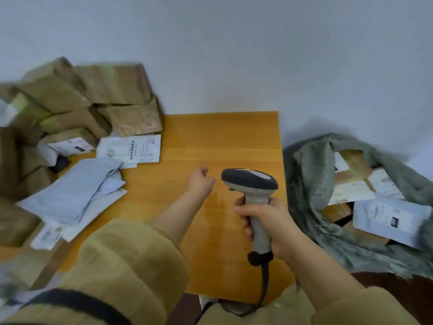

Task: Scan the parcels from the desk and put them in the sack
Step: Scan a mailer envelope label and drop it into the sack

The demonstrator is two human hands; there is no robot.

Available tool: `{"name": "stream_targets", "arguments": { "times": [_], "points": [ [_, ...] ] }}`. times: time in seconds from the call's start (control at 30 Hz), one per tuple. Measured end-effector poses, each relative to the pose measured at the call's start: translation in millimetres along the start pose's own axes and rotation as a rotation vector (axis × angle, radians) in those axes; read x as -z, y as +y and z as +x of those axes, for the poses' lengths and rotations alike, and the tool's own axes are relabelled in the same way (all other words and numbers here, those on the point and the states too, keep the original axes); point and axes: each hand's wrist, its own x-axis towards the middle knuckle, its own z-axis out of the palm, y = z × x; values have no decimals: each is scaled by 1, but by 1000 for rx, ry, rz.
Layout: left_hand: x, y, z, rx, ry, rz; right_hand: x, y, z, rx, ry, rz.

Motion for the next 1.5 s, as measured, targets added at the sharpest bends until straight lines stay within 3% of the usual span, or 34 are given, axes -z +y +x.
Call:
{"name": "stream_targets", "arguments": {
  "times": [0.4, 0.6, 0.83, 0.9, 1.0, 1.13, 1.23, 1.33, 1.4, 1.5],
  "points": [
    [203, -170, 71, 94, 473, 331, -176, -1, 57, -59, -212, -246],
    [238, -213, 101, 7, 442, 588, -222, 10, 76, -78, -245, -301],
    [246, -210, 118, -10, 398, 842, -232, 20, 83, -73, -203, -326],
    [254, -204, 117, 23, 409, 765, -229, 21, 80, -69, -195, -329],
    [267, -185, 104, -57, 553, 561, -221, 20, 72, -54, -187, -327],
    [278, -149, 65, -181, 636, 127, -204, 15, 57, -31, -169, -315],
    [272, -133, 40, -203, 530, -277, -186, 10, 45, 2, -151, -293],
    [250, -125, 16, -60, 348, -674, -165, 7, 36, 16, -128, -259],
    [227, -128, 0, 35, 241, -818, -151, 7, 31, 21, -112, -249],
    [187, -143, -19, 218, 80, -841, -131, 11, 25, 9, -81, -248]
  ]
}}
